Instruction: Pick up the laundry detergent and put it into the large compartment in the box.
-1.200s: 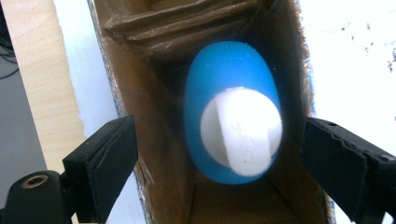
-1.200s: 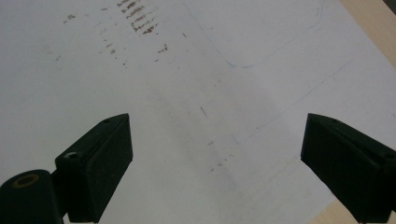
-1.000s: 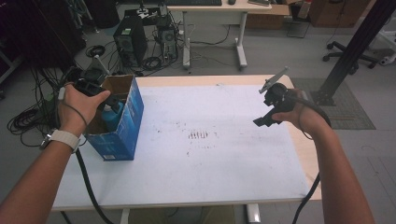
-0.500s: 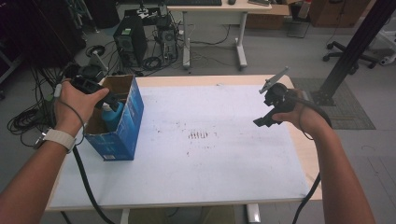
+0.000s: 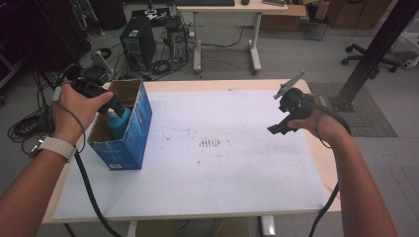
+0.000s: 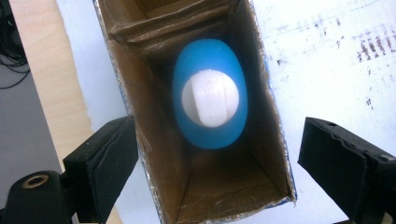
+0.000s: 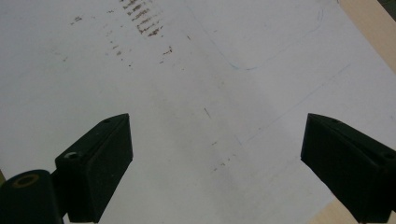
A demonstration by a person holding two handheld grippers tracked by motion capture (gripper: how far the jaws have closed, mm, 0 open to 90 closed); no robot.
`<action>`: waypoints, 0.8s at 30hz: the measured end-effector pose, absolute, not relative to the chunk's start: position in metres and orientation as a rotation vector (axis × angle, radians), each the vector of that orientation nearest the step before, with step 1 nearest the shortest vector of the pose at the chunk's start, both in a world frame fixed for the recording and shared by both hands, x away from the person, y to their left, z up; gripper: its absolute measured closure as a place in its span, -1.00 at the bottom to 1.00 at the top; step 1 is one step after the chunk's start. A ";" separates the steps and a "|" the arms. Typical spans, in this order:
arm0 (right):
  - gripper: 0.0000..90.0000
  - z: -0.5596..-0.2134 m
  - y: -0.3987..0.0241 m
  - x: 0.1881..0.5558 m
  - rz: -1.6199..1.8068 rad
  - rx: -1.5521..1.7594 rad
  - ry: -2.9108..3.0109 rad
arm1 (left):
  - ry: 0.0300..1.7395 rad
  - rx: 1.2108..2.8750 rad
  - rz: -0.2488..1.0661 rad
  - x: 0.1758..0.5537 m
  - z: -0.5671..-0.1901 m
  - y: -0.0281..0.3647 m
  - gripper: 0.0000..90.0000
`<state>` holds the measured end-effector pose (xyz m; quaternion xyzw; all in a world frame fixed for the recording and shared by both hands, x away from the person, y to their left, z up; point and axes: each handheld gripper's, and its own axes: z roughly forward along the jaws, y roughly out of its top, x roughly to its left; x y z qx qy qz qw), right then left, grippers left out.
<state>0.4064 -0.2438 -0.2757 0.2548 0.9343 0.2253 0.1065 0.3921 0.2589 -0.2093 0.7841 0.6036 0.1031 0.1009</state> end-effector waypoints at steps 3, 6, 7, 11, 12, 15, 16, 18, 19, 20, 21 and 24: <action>-0.80 -0.275 -0.243 0.406 0.665 0.750 2.750 | 1.770 2.325 0.304 0.391 -0.206 0.256 -0.73; -0.80 -0.274 -0.243 0.405 0.663 0.748 2.750 | 1.753 2.338 0.307 0.389 -0.203 0.254 -0.73; -0.80 -0.274 -0.243 0.405 0.663 0.748 2.749 | 1.750 2.339 0.312 0.389 -0.203 0.253 -0.73; -0.80 -0.273 -0.244 0.404 0.663 0.751 2.747 | 1.733 2.348 0.309 0.387 -0.200 0.250 -0.73; -0.80 -0.273 -0.244 0.404 0.666 0.753 2.746 | 1.729 2.352 0.309 0.386 -0.199 0.249 -0.73; -0.80 -0.273 -0.245 0.403 0.663 0.751 2.746 | 1.715 2.358 0.310 0.385 -0.197 0.246 -0.73; -0.80 -0.273 -0.245 0.403 0.662 0.750 2.746 | 1.710 2.361 0.312 0.385 -0.196 0.245 -0.73; -0.80 -0.273 -0.244 0.403 0.666 0.748 2.746 | 1.701 2.366 0.315 0.383 -0.195 0.243 -0.73; -0.80 -0.273 -0.244 0.403 0.665 0.751 2.746 | 1.697 2.368 0.317 0.383 -0.195 0.242 -0.73; -0.80 -0.273 -0.244 0.403 0.665 0.751 2.745 | 1.690 2.371 0.307 0.382 -0.194 0.241 -0.73; -0.80 -0.273 -0.244 0.402 0.665 0.750 2.746 | 1.685 2.370 0.305 0.382 -0.194 0.241 -0.73; -0.80 -0.273 -0.244 0.402 0.663 0.749 2.747 | 1.676 2.382 0.301 0.381 -0.192 0.239 -0.73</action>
